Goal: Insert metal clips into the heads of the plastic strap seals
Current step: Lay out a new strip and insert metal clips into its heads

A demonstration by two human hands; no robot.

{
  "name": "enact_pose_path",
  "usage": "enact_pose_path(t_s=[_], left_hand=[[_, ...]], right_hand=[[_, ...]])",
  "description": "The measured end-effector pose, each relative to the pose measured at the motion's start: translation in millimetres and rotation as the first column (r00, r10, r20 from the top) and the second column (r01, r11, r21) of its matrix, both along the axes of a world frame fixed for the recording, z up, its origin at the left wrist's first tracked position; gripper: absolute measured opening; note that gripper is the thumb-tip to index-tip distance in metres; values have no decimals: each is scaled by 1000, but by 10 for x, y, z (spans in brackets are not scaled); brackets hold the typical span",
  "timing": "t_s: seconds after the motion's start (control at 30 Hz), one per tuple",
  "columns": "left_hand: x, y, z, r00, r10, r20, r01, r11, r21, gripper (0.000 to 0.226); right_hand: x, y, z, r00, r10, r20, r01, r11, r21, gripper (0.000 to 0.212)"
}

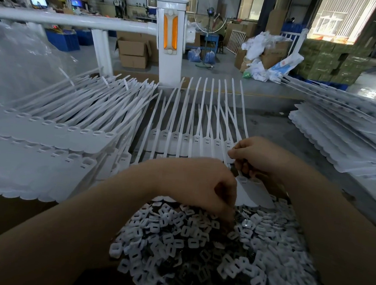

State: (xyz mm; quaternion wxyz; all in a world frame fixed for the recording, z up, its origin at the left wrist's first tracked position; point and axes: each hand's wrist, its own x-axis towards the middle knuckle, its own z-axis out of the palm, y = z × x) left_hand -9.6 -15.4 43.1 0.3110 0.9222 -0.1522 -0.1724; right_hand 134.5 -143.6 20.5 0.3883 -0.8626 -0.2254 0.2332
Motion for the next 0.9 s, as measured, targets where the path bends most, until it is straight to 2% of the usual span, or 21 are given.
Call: enact_pose_path(t_s=[0.13,0.23,0.33,0.43,0.63,0.9], left_hand=[[49,135,-53,970,242,-7,-236,940,-247,8],[99,193,-127,920,392,-19,-374,862,-343,5],[129,234,-169,877,474,-78,-457,770,-445,4],[140,262,-182,865,485,-129,-476,711,-518,5],[152,280,-212,863,473,-176,-486,684,-543,8],[169,249,-229,842,522,-138,-509,682,-525,10]], right_hand=[[0,15,2,1000,-15,-2,15,1000,-1,13],[2,19,-1,1000,-20,-4,20,1000,-9,13],[8,17,0,1000,-15,-6,15,1000,-11,12],[14,20,-4,1000,-14,-13,13,1000,-4,12],[13,22,-16,1000,-10,-16,10,1000,2,11],[12,27,-10,1000,5,-8,-5,1000,-23,11]])
